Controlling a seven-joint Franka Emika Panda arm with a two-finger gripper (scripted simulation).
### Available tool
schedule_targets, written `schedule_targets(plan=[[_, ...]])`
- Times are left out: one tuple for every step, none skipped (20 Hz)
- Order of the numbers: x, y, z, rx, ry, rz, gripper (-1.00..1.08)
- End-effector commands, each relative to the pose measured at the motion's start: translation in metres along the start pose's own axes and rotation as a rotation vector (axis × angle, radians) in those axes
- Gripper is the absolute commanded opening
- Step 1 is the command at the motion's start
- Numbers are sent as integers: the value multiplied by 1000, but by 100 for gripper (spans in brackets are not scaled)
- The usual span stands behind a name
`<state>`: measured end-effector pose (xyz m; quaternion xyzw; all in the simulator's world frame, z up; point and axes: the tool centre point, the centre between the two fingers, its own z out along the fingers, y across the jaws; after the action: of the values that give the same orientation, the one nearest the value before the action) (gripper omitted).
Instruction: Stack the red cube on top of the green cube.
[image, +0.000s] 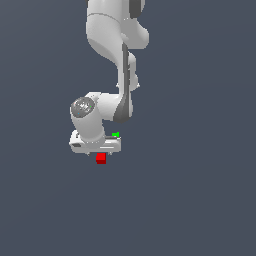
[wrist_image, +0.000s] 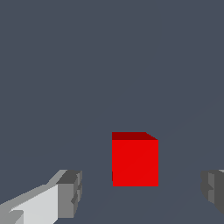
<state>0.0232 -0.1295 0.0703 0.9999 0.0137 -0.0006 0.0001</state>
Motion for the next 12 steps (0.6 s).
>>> schedule_targets(plan=[[2,2,1,0,1,-2,100],[2,1,1,0,1,-2,100],[2,1,0,0,1,-2,100],[2,0,0,0,1,-2,100],[1,1,1,0,1,-1,100],[1,1,1,0,1,-1,100],[1,1,2,0,1,-1,100],[1,1,4,0,1,-1,100],[1,1,7,0,1,-1,100],[1,1,10,0,1,-1,100],[1,1,14,0,1,-1,100],[1,1,18,0,1,-1,100]])
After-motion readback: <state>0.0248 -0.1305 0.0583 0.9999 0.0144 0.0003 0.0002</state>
